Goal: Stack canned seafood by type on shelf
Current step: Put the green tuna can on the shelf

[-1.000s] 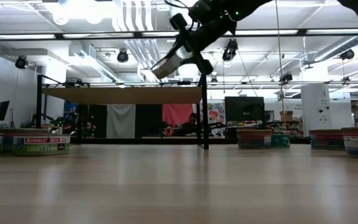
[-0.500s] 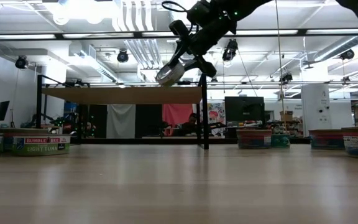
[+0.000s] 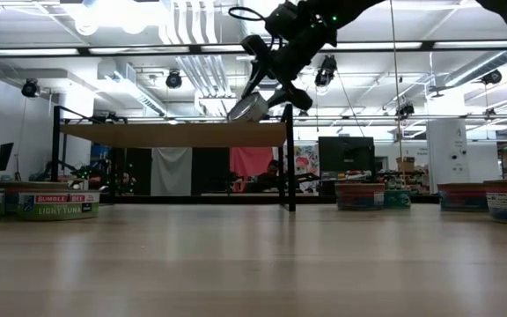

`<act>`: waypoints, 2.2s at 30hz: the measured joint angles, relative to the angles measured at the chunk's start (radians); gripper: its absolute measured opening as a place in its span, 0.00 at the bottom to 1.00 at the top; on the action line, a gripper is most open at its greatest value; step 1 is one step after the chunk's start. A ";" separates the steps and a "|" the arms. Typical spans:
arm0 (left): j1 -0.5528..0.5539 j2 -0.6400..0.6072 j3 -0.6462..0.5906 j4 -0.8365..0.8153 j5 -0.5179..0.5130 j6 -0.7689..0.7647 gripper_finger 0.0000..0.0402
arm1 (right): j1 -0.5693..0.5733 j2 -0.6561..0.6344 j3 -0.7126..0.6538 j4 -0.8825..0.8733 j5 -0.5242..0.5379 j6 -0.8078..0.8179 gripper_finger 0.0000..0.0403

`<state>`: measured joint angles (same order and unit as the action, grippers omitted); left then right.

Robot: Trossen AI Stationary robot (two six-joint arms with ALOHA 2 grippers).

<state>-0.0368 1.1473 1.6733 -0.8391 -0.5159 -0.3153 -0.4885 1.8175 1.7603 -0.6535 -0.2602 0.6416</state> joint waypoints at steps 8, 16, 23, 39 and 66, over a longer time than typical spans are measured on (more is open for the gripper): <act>0.000 0.004 0.000 0.000 0.000 -0.002 0.33 | -0.002 0.000 0.000 -0.005 0.023 -0.015 0.46; 0.000 0.005 0.000 0.000 0.000 -0.007 0.33 | -0.003 -0.001 0.000 -0.007 0.026 -0.032 0.43; 0.000 0.005 0.000 0.000 0.000 -0.005 0.33 | -0.003 -0.002 0.052 -0.088 0.116 -0.072 0.46; 0.000 0.005 0.000 0.002 -0.001 0.003 0.33 | 0.027 0.023 0.231 -0.259 0.096 -0.363 0.16; 0.000 0.006 0.065 0.037 -0.025 0.090 0.33 | 0.087 0.158 0.229 -0.271 0.268 -0.475 0.02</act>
<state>-0.0368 1.1534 1.7381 -0.8024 -0.5411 -0.2256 -0.4011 1.9753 1.9896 -0.9244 0.0081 0.1664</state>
